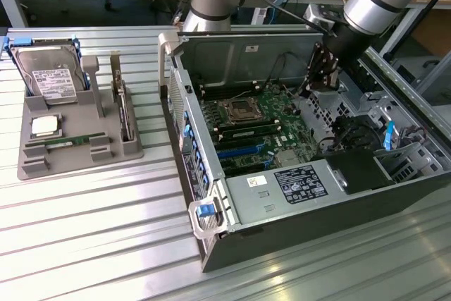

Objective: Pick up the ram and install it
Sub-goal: 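Press down the ram until it locks into place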

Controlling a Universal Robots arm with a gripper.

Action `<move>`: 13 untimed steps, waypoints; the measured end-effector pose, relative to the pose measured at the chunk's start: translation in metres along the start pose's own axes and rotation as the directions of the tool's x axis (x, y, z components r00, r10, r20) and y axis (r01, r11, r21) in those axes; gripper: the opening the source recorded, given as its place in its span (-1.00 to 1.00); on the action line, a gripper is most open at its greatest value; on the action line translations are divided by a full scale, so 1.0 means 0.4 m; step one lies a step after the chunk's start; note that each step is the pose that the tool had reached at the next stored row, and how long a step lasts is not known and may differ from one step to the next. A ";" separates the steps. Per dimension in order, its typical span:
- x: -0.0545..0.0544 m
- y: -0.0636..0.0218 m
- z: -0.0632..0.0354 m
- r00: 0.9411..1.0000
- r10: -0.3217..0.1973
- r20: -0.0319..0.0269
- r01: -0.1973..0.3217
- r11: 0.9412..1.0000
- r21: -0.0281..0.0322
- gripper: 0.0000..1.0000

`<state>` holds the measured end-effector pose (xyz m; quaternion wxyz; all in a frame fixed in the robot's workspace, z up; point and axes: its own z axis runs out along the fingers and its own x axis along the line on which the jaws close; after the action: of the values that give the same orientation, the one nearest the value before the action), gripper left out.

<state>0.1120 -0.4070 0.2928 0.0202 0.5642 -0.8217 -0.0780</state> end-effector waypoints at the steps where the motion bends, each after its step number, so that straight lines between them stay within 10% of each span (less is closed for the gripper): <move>1: 0.000 0.000 0.000 1.000 0.019 0.003 -0.019 1.000 0.001 -0.79; 6: 0.000 0.000 0.000 0.993 0.118 0.018 -0.118 0.993 0.005 -0.79; 13: 0.000 0.000 0.001 0.965 0.260 0.042 -0.260 0.966 0.009 -0.79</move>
<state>0.1120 -0.4070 0.2923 0.0097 0.4500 -0.8894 -0.0800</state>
